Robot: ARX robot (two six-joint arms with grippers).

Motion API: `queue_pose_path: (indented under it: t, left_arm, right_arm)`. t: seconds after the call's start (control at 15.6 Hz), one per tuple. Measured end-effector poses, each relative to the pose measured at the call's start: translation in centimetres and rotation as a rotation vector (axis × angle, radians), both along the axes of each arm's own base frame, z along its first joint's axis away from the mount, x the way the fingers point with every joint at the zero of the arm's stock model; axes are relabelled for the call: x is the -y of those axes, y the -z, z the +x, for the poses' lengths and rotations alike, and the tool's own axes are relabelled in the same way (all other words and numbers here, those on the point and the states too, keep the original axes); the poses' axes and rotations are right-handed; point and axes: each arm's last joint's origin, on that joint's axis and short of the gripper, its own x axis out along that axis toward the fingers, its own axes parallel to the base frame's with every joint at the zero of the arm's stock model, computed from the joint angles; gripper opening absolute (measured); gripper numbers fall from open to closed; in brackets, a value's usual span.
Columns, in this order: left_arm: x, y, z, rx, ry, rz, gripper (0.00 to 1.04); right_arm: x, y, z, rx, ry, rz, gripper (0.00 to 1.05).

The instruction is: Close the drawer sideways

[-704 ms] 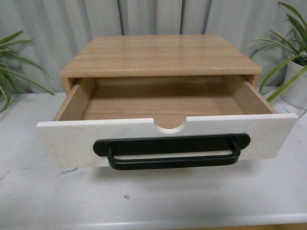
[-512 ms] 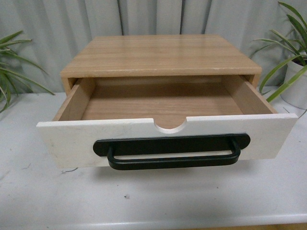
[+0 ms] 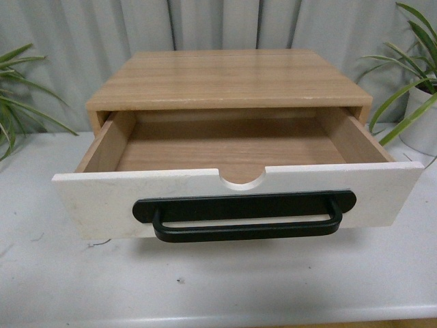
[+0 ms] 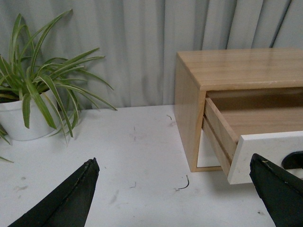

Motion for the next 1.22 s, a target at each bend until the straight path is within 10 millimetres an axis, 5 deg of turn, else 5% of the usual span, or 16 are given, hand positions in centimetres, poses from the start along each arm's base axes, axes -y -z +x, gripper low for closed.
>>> queue_pose_path:
  t: [0.58, 0.64, 0.7, 0.77, 0.9, 1.02, 1.22]
  left_arm:
    - [0.0, 0.0, 0.0, 0.0, 0.0, 0.0, 0.98]
    - [0.1, 0.2, 0.0, -0.214, -0.084, -0.074, 0.98]
    - [-0.1, -0.7, 0.5, -0.407, -0.214, -0.152, 0.98]
    - [-0.5, -1.8, 1.7, -0.396, -0.297, -0.249, 0.98]
    - [0.7, -5.0, 5.1, -0.312, -0.186, -0.164, 0.98]
    - [3.0, -7.2, 8.5, -0.247, -0.074, 0.151, 0.98]
    - [4.0, -7.5, 9.2, -0.239, -0.021, 0.29, 0.98]
  right_arm:
    - [0.0, 0.0, 0.0, 0.0, 0.0, 0.0, 0.98]
    - [0.2, 0.2, 0.2, -0.133, -0.032, 0.102, 0.98]
    - [0.9, -0.9, 1.5, -0.173, 0.01, 0.245, 0.98]
    - [1.2, -3.2, 3.1, -0.098, 0.012, 0.289, 0.98]
    - [0.6, -6.5, 7.3, -0.034, -0.055, 0.158, 0.98]
    - [-1.0, -7.2, 11.2, -0.087, -0.152, -0.157, 0.98]
    - [-1.5, -7.1, 11.9, -0.102, -0.185, -0.282, 0.98]
